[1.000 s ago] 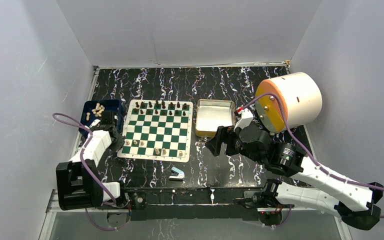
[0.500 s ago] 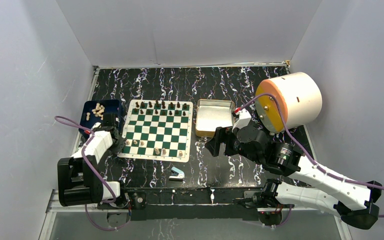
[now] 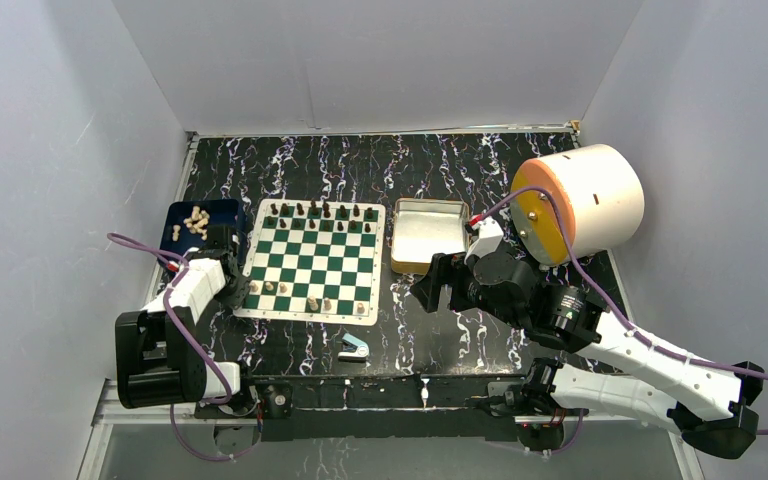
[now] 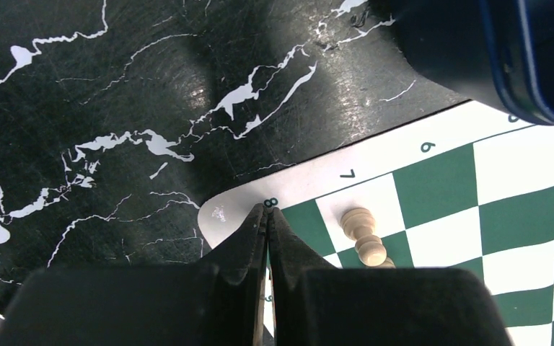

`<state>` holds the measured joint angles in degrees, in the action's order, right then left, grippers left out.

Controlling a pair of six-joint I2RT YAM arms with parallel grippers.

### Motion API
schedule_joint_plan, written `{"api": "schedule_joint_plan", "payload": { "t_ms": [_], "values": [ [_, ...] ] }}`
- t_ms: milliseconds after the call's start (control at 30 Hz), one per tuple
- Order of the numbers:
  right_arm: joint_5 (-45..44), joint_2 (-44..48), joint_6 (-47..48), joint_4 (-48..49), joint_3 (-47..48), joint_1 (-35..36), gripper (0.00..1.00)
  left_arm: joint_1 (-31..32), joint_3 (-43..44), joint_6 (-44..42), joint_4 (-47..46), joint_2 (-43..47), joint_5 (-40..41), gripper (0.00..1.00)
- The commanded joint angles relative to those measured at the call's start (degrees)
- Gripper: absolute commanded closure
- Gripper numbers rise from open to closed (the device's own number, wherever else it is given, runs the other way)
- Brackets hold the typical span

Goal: Set up the chess pieces on the board
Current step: Move the chessboard to the center of the board.

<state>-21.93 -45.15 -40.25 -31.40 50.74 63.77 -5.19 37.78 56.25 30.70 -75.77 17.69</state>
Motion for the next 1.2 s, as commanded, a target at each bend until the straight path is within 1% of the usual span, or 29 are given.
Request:
{"api": "schedule_joint_plan", "payload": {
  "t_ms": [0,300,467,533,600,667,733,767,800,833,933,967,1067,1167],
  "values": [
    [-0.5,0.8,0.2,2.6,0.1,-0.1,0.01,-0.4,-0.9,0.3,7.7,-0.1,3.6,1.0],
    [0.3,1.0,-0.1,2.6,0.1,-0.1,0.01,-0.5,0.3,0.1,8.1,0.8,2.5,1.0],
    [0.3,0.7,0.1,2.7,0.4,-0.1,0.01,-0.5,4.1,-1.7,9.0,2.3,1.8,1.0],
    [0.4,0.4,0.2,2.6,0.6,-0.2,0.01,-0.5,6.7,-2.5,11.2,3.1,3.3,1.0],
    [0.7,0.1,0.3,2.7,0.8,-0.2,0.01,-0.5,9.7,-2.3,14.0,3.5,6.6,1.0],
    [1.1,-0.2,0.6,2.7,1.1,-0.1,0.01,-0.5,12.6,-2.4,15.8,4.0,8.9,0.96],
    [1.4,-0.7,0.8,2.6,1.3,-0.1,0.01,-0.4,15.5,-4.9,14.9,4.5,9.1,0.91],
    [1.4,-0.9,1.0,2.6,1.5,-0.1,0.01,-0.5,16.6,-8.0,12.5,4.8,7.5,0.81],
    [1.4,-1.0,1.1,2.6,1.7,-0.2,0.01,-0.5,17.4,-13.9,8.7,5.3,4.3,0.7],
    [1.6,-1.1,1.3,2.6,1.9,-0.1,0.01,-0.5,18.1,-16.8,6.0,5.5,1.9,0.64],
    [1.7,-1.6,2.0,2.8,2.4,-0.1,0.01,-0.5,21.9,-23.8,1.3,4.8,-1.8,0.56],
    [1.8,-1.7,2.3,2.8,2.6,-0.1,0.01,-0.5,23.4,-25.6,0.5,4.2,-1.8,0.54],
    [1.7,-2.1,3.3,2.3,3.6,-0.1,0.01,-0.5,27.4,-30.5,-2.0,1.3,-1.6,0.39],
    [1.3,-2.5,4.5,1.8,4.3,-0.1,0.01,-0.8,32.6,-33.8,-1.1,-4.6,-0.3,0.37]
  ]
}}
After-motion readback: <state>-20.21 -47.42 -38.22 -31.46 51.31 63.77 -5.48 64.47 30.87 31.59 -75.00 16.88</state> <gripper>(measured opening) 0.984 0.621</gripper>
